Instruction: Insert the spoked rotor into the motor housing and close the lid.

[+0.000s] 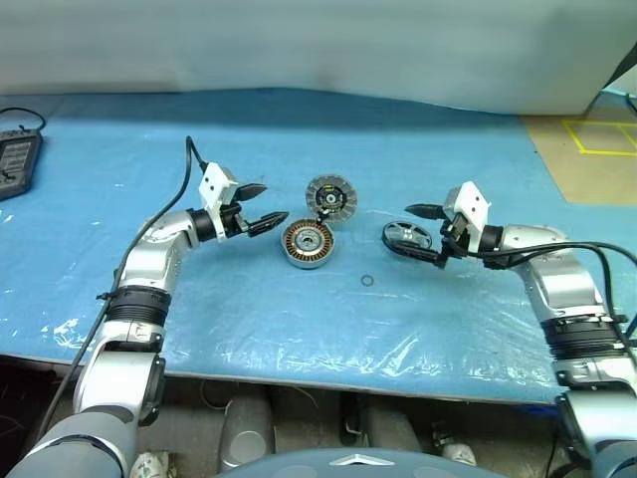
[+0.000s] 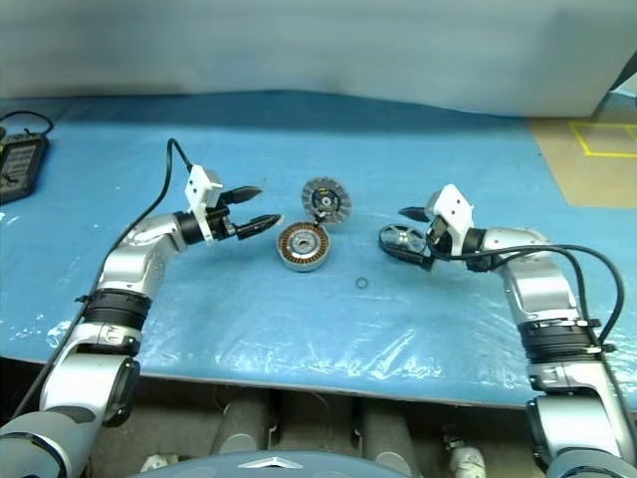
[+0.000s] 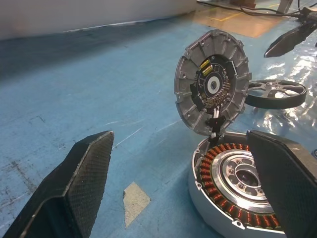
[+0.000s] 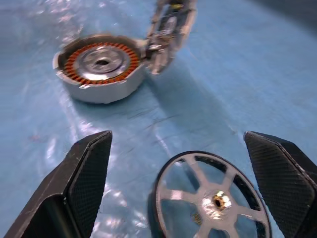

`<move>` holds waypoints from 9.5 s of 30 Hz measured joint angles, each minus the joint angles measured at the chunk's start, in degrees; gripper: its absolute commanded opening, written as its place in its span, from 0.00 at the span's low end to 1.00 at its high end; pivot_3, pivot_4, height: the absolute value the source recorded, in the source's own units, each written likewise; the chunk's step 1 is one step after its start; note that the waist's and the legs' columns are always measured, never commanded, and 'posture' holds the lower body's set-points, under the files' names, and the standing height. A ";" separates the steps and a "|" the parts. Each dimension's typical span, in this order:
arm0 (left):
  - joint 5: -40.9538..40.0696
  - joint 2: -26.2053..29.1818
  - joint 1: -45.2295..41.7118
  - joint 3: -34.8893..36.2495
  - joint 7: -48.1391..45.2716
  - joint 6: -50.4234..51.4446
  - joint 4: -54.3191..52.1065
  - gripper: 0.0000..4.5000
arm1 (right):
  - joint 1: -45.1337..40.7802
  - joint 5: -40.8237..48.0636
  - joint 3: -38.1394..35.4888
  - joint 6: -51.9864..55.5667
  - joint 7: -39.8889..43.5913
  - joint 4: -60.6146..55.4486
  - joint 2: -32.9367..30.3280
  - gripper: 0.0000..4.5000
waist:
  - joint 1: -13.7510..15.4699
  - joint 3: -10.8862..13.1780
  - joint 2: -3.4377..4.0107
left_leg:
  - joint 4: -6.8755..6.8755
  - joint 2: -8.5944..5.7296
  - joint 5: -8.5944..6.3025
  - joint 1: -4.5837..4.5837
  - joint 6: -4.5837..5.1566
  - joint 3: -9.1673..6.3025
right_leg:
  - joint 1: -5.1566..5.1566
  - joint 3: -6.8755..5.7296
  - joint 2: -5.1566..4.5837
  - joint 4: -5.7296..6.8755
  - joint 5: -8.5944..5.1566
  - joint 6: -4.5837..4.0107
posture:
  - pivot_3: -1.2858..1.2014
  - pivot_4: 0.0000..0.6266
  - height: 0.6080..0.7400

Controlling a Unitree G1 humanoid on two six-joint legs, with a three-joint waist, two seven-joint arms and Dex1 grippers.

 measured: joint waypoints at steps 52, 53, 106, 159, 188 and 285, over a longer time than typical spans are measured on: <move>-0.19 8.16 9.48 0.01 -3.76 1.78 -7.79 1.00 | -31.15 -25.67 25.07 -31.71 8.69 40.51 26.67 0.99 | -1.65 0.00 -0.04 | 0.25 0.02 -0.11 0.15 -0.14 0.03 | -0.11 0.13 -0.06 0.66 -0.06 -0.11 | 0.52 0.24 1.00; -0.19 8.10 9.53 0.00 -3.68 1.82 -7.98 1.00 | -31.15 -25.68 25.04 -31.69 9.03 40.12 26.38 0.99 | -1.65 0.00 -0.03 | 0.25 0.02 -0.11 0.14 -0.14 0.03 | -0.12 0.13 -0.06 0.65 -0.06 -0.11 | 0.52 0.24 1.00; -0.18 7.61 10.71 0.01 -1.48 1.77 -8.28 1.00 | -27.79 -29.52 27.24 -37.88 10.50 30.20 20.30 0.42 | -1.65 -0.02 -0.07 | 0.21 0.02 -0.13 0.43 -0.16 0.06 | 0.14 0.18 -0.04 0.59 -0.07 -0.11 | 0.52 0.24 1.00; -1.08 8.42 13.11 0.14 -3.00 2.57 -9.85 1.00 | -5.07 -12.06 8.10 -7.25 2.03 9.59 11.53 0.99 | -1.63 -0.02 -0.09 | 0.03 0.03 -0.12 0.33 -0.18 0.09 | 0.03 0.20 0.01 0.37 -0.07 -0.10 | 0.52 0.24 1.00; -0.54 8.05 13.16 0.06 -2.85 2.41 -9.73 1.00 | 4.90 -9.97 8.80 -4.23 -1.89 2.63 8.47 0.40 | -1.49 -0.02 -0.09 | 0.00 0.01 -0.13 0.37 -0.17 0.09 | 0.14 0.19 -0.01 0.23 -0.07 -0.07 | 0.52 0.24 1.00; -0.35 8.07 14.63 0.03 -0.92 2.12 -9.02 1.00 | -11.22 -11.82 19.77 -5.35 -0.45 12.83 25.64 0.50 | -1.59 -0.02 -0.09 | 0.00 0.02 -0.03 0.40 -0.34 0.09 | 0.14 0.19 -0.01 0.31 -0.06 -0.08 | 0.52 0.24 1.00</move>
